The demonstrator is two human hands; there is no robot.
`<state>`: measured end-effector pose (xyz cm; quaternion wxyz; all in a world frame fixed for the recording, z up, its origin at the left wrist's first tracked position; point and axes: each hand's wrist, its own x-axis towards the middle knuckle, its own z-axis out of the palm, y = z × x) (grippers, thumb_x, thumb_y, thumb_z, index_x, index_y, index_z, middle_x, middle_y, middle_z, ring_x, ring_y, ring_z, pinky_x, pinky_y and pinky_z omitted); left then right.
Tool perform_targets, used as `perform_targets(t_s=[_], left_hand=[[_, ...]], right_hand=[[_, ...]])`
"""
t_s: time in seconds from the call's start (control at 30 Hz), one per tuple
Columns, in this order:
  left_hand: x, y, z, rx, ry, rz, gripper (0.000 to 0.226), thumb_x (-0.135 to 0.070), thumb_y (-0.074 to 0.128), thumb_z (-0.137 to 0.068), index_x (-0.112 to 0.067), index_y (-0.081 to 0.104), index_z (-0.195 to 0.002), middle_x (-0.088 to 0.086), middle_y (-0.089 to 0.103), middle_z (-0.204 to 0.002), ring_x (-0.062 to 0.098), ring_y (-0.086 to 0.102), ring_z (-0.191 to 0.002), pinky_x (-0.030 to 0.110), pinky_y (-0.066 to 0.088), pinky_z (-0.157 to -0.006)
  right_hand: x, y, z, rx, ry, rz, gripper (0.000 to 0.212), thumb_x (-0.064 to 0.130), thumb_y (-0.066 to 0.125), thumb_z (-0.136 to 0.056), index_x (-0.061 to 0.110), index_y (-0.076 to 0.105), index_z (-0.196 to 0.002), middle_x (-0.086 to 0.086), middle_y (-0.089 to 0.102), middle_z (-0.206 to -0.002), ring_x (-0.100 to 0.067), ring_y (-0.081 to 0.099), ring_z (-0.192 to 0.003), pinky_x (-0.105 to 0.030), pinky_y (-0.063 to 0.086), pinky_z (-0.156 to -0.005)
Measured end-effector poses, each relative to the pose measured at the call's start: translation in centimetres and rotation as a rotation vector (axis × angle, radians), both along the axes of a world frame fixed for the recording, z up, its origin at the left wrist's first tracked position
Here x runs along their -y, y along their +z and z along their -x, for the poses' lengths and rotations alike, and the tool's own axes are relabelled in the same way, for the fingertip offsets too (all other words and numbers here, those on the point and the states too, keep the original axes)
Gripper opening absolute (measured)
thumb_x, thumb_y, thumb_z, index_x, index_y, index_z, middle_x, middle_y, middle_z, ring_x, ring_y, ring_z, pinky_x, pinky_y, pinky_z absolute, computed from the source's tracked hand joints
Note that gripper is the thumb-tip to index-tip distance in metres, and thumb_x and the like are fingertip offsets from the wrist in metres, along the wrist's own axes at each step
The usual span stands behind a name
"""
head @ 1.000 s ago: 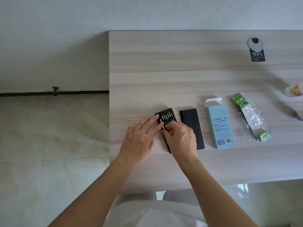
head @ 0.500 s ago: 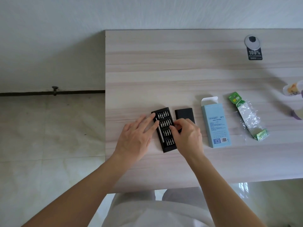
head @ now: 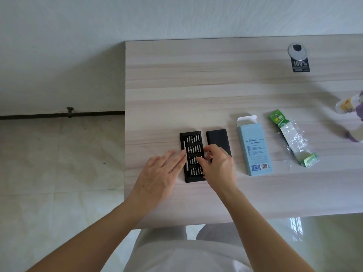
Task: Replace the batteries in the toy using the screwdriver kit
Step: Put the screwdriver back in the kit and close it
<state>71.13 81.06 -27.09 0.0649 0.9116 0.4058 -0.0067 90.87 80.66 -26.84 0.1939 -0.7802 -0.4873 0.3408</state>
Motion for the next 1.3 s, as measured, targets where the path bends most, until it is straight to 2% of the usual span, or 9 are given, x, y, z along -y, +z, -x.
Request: perform_targets(t_s=[0.17, 0.3, 0.4, 0.53, 0.7, 0.83, 1.03, 1.17, 1.3], left_hand=[[-0.4, 0.3, -0.3, -0.09, -0.077, -0.074, 0.054, -0.007, 0.047, -0.088, -0.01, 0.05, -0.142, 0.004, 0.045, -0.154, 0.029, 0.051, -0.129, 0.046, 0.047, -0.096], [-0.9, 0.8, -0.8, -0.041, -0.031, 0.0, 0.05, -0.01, 0.055, -0.086, -0.015, 0.056, -0.136, 0.001, 0.052, -0.147, 0.027, 0.057, -0.122, 0.042, 0.049, -0.092], [-0.9, 2.0, -2.4, 0.051, 0.311, 0.187, 0.047, -0.027, 0.059, -0.092, -0.014, 0.051, -0.137, 0.005, 0.052, -0.142, 0.026, 0.056, -0.118, 0.04, 0.048, -0.092], [-0.6, 2.9, -6.4, 0.131, 0.83, 0.401, 0.07, -0.054, 0.057, -0.092, -0.008, 0.039, -0.141, 0.011, 0.045, -0.13, 0.028, 0.05, -0.117, 0.04, 0.047, -0.095], [-1.3, 3.1, -11.1, 0.182, 1.074, 0.42, 0.082, -0.066, 0.065, -0.081, -0.005, 0.042, -0.131, 0.012, 0.047, -0.126, 0.03, 0.051, -0.114, 0.039, 0.046, -0.091], [-0.9, 2.6, -12.5, 0.195, 1.126, 0.374, 0.082, -0.061, 0.073, -0.077, -0.004, 0.042, -0.129, 0.013, 0.049, -0.124, 0.031, 0.051, -0.112, 0.039, 0.047, -0.087], [-1.3, 2.1, -12.7, 0.281, 1.196, 0.405, 0.085, -0.05, 0.082, -0.073, -0.007, 0.041, -0.133, 0.014, 0.051, -0.125, 0.032, 0.051, -0.115, 0.036, 0.046, -0.091], [-1.6, 2.2, -12.4, 0.28, 1.179, 0.436, 0.072, -0.046, 0.083, -0.074, -0.009, 0.045, -0.122, 0.009, 0.055, -0.116, 0.028, 0.059, -0.102, 0.033, 0.043, -0.071], [-1.8, 2.1, -11.5, 0.382, 1.18, 0.487, 0.059, -0.039, 0.084, -0.074, -0.011, 0.049, -0.112, 0.005, 0.062, -0.108, 0.027, 0.06, -0.098, 0.033, 0.043, -0.07]], right_hand=[[-0.1, -0.2, 0.2, -0.025, -0.019, 0.03, 0.021, 0.03, 0.073, -0.086, 0.026, 0.059, -0.1, 0.012, 0.052, -0.082, -0.023, 0.064, -0.067, -0.047, 0.058, -0.06], [0.0, 0.6, -0.4, -0.02, -0.005, 0.025, 0.015, 0.029, 0.071, -0.089, 0.021, 0.06, -0.096, 0.006, 0.056, -0.083, -0.024, 0.063, -0.067, -0.044, 0.057, -0.063], [0.5, 1.9, -1.8, 0.123, -0.023, 0.016, 0.02, 0.033, 0.066, -0.093, 0.016, 0.058, -0.101, -0.001, 0.058, -0.095, -0.022, 0.057, -0.077, -0.034, 0.046, -0.065], [1.4, 3.4, -2.5, 0.337, 0.024, 0.164, 0.043, 0.051, 0.06, -0.092, 0.019, 0.045, -0.116, -0.003, 0.048, -0.112, -0.024, 0.056, -0.081, -0.035, 0.048, -0.062], [0.5, 3.9, -3.0, 0.533, 0.025, 0.22, 0.062, 0.063, 0.061, -0.085, 0.016, 0.042, -0.119, -0.006, 0.047, -0.113, -0.026, 0.056, -0.1, -0.036, 0.047, -0.065], [0.2, 3.5, -3.2, 0.502, -0.005, 0.246, 0.065, 0.065, 0.063, -0.082, 0.012, 0.048, -0.115, -0.006, 0.052, -0.11, -0.026, 0.054, -0.102, -0.036, 0.048, -0.07], [-0.6, 3.3, -3.3, 0.406, -0.073, 0.262, 0.061, 0.054, 0.071, -0.077, 0.009, 0.051, -0.113, -0.008, 0.055, -0.109, -0.028, 0.056, -0.101, -0.038, 0.047, -0.08], [-0.8, 2.9, -3.3, 0.288, -0.113, 0.269, 0.054, 0.043, 0.075, -0.076, 0.011, 0.045, -0.108, -0.007, 0.056, -0.106, -0.029, 0.054, -0.103, -0.039, 0.046, -0.088], [-1.4, 2.7, -3.8, 0.269, -0.107, 0.303, 0.058, 0.036, 0.077, -0.074, 0.009, 0.046, -0.115, -0.009, 0.049, -0.114, -0.029, 0.054, -0.105, -0.035, 0.046, -0.082]])
